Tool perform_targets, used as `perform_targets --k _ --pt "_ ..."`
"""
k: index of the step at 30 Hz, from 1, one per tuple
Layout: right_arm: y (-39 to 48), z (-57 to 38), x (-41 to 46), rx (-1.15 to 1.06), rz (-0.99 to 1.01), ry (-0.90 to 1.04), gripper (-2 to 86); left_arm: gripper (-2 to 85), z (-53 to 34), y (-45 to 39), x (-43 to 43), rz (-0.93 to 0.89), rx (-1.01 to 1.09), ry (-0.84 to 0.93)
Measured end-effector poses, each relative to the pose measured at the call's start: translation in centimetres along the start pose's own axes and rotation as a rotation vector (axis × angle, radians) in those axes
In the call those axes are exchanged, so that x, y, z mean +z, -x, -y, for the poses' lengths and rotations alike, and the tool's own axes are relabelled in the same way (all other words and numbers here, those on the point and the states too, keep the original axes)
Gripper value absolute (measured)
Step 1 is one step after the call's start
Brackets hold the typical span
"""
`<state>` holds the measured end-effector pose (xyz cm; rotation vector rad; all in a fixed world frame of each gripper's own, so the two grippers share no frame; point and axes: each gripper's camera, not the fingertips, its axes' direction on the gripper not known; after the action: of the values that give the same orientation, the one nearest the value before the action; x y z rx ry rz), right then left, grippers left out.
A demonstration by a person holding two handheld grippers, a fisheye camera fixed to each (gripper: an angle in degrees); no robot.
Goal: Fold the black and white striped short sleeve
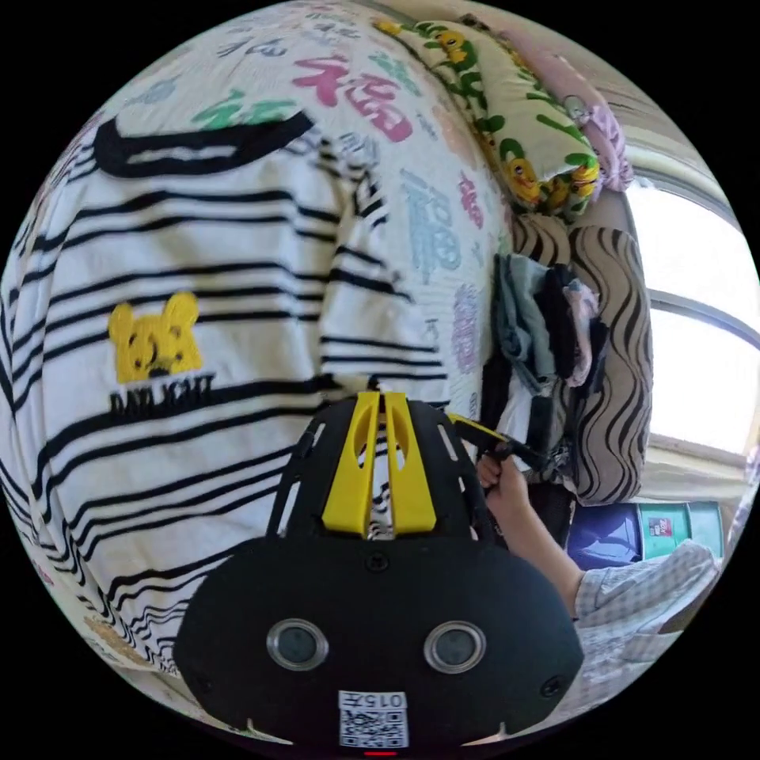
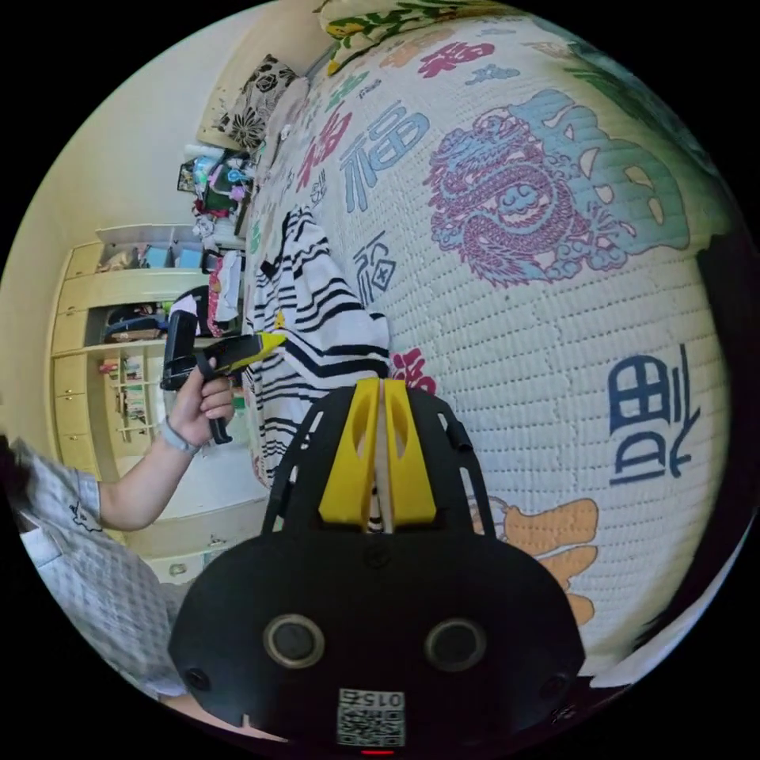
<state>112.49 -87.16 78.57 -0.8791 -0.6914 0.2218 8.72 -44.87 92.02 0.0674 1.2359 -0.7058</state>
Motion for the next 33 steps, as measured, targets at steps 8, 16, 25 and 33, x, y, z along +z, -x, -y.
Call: perform_targets --k 8,16,25,33 --pt "-1.2 -0.7 -6.5 0.191 0.264 -0.360 -0.3 -0.4 11.0 -11.0 0.9 -0.181 0.321 -0.100" --pt "0.5 -0.3 -6.8 0.301 0.189 -0.347 0.1 6.3 14.6 -17.1 10.4 0.130 0.448 0.086" --pt "5.0 -3.7 -7.6 0.306 0.075 -0.406 7.1 9.1 12.7 -18.1 3.8 -0.193 0.502 0.060" --pt "11.2 1.2 -4.6 0.182 -0.041 -0.119 2.0 7.2 1.2 -8.2 -9.5 -0.150 0.324 -0.101"
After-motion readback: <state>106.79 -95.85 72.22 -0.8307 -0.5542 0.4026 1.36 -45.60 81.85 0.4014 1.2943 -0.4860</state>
